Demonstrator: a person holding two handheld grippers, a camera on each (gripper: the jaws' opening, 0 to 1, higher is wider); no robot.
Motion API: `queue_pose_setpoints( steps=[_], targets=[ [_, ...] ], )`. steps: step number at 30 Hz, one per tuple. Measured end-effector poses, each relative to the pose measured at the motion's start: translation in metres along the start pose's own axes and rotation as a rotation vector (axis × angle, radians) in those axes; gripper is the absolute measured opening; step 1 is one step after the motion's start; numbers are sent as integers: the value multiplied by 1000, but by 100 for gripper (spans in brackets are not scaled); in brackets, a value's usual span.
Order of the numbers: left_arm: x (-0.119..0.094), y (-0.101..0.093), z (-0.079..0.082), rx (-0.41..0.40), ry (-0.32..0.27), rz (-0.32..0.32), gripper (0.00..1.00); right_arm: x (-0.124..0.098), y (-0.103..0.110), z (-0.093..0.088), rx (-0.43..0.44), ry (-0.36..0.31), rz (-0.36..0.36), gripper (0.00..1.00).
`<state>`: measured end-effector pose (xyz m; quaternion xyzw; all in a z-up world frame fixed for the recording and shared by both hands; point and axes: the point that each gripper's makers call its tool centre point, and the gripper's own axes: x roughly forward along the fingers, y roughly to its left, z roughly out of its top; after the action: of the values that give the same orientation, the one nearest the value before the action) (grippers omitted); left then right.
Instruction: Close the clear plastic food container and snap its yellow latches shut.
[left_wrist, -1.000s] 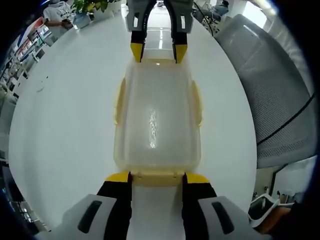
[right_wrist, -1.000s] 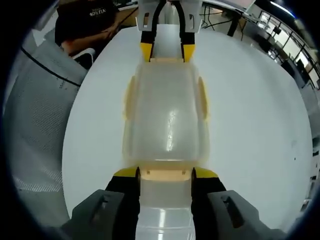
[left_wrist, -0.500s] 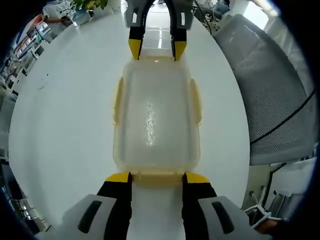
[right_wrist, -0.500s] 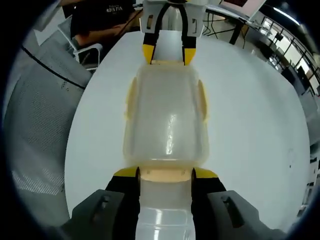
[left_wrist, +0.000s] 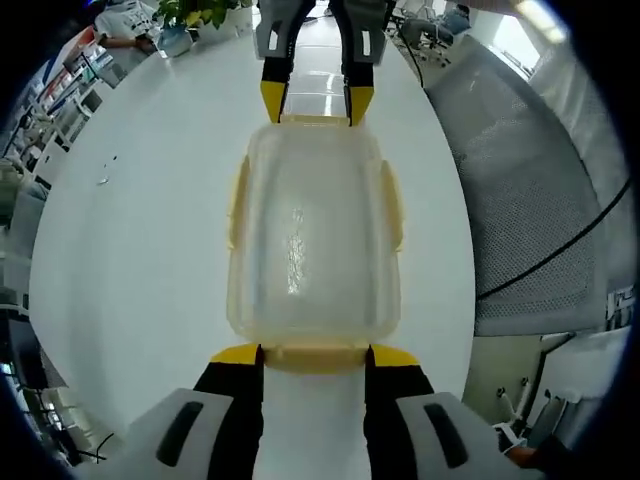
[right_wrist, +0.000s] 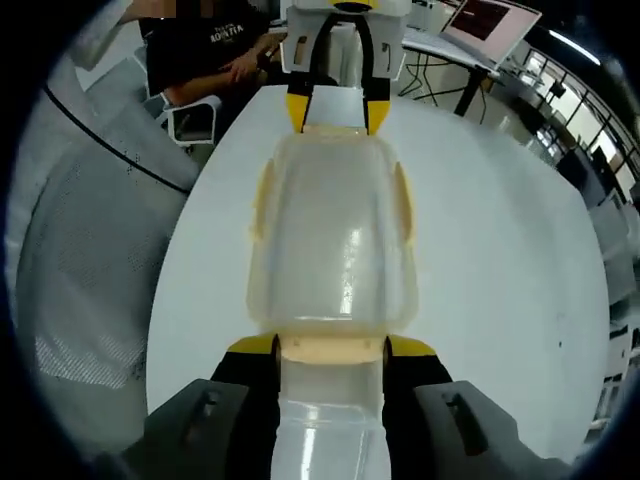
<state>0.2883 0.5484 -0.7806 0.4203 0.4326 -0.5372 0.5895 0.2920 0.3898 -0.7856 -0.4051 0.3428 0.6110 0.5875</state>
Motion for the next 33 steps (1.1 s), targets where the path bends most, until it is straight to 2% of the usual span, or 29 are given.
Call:
queue_pose_setpoints(
  steps=[10,19,33],
  targets=[
    [-8,-6,23,6,-3,13,34,-22,6,-11,-4,-4,-13,36],
    [-9,-4,62,20,-16,18,34,-47,7,-38,11,-5,-31,36],
    [13,-6,140,65,-29,-1,34,-85,16,-110,63,4,-39,36]
  ],
)
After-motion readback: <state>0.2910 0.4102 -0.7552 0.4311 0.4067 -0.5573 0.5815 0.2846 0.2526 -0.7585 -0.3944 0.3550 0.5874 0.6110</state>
